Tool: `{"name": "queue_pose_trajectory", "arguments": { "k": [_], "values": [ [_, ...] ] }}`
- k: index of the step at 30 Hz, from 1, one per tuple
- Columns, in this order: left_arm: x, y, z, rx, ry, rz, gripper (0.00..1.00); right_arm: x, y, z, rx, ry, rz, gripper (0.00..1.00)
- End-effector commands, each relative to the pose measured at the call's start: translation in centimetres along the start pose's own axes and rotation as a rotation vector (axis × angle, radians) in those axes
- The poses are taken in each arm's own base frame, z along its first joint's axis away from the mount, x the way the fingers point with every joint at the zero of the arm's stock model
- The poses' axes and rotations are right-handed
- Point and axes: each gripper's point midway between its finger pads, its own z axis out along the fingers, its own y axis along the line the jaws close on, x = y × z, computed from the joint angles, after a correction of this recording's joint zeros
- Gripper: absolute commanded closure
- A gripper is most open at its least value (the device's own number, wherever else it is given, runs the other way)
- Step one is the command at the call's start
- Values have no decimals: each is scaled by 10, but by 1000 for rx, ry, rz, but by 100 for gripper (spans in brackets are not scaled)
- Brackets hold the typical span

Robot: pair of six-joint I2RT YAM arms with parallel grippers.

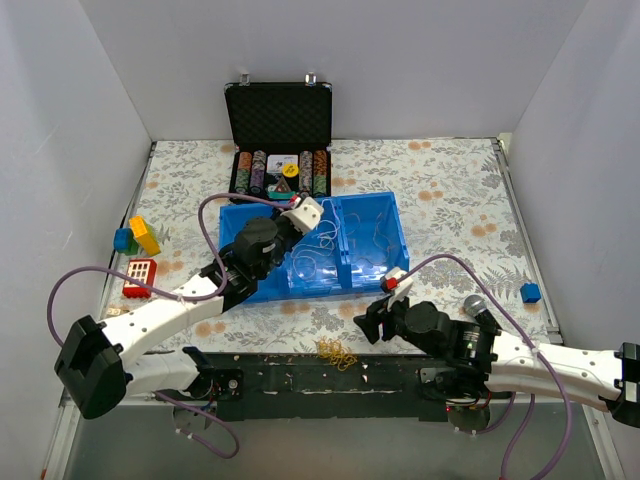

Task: Untangle the cables

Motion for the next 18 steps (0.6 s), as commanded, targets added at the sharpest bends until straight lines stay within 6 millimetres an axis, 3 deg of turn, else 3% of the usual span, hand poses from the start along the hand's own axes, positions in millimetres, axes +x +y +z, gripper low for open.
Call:
{"name": "queue_pose_trajectory", "arguments": {
  "k": [1, 9, 18],
  "values": [
    [-18, 23, -21, -72, -44, -79, 100, -6, 3, 3, -6, -24, 16, 32],
    [10, -29, -20, 189, 61, -40, 100, -8, 5, 5, -12, -31, 15, 32],
    [53, -65, 17, 277, 203, 32, 95, -12, 5, 3, -10, -46, 25, 32]
  ]
}}
